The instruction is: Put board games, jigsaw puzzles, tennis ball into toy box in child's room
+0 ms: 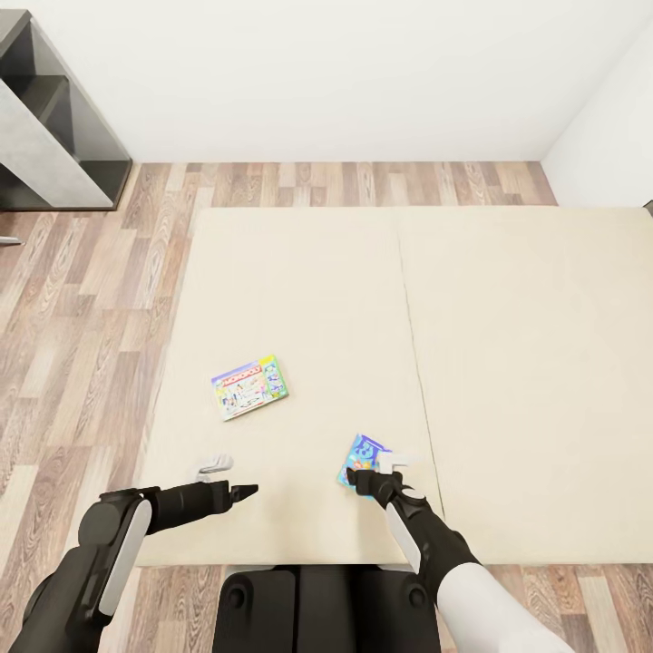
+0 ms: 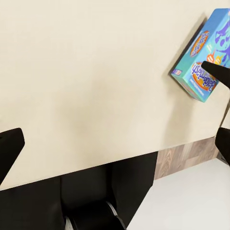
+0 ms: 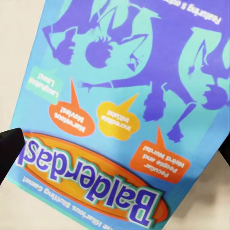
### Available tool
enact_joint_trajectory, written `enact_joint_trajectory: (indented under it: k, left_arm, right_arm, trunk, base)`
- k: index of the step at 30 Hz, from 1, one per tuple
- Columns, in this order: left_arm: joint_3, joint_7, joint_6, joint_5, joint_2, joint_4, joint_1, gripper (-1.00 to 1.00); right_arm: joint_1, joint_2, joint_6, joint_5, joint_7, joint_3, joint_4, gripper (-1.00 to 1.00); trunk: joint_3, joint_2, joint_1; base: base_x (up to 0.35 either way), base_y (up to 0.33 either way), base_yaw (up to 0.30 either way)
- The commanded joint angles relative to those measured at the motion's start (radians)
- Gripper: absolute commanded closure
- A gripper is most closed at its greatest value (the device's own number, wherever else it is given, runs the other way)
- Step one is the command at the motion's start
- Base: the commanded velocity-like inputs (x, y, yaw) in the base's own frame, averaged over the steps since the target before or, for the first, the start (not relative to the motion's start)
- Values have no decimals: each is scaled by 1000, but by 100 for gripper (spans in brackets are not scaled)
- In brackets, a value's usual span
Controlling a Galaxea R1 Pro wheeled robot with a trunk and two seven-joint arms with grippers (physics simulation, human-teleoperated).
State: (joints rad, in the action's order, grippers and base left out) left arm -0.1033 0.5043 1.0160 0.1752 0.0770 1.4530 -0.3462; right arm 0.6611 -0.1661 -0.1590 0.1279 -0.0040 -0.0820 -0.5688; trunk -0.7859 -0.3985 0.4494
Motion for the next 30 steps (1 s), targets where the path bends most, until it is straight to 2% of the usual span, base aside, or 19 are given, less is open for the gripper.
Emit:
enact_joint_trajectory:
  k: [1, 10, 30]
  left_arm:
    - [-1, 0, 7, 4, 0, 0, 0, -100]
    - [-1, 0, 7, 4, 0, 0, 0, -100]
    - [-1, 0, 7, 4, -1, 0, 0, -100]
  right_arm:
    - [0, 0, -2, 10, -1, -2, -2, -100]
    - [0, 0, 47, 10, -1, -3, -3, -100]
    - [0, -1, 57, 9, -1, -4, 0, -100]
  trunk:
    - [-1, -1, 1]
    - [-1, -1, 1]
    - [-1, -1, 1]
  base:
    - [0, 0, 0]
    - [0, 0, 0]
    - [0, 0, 0]
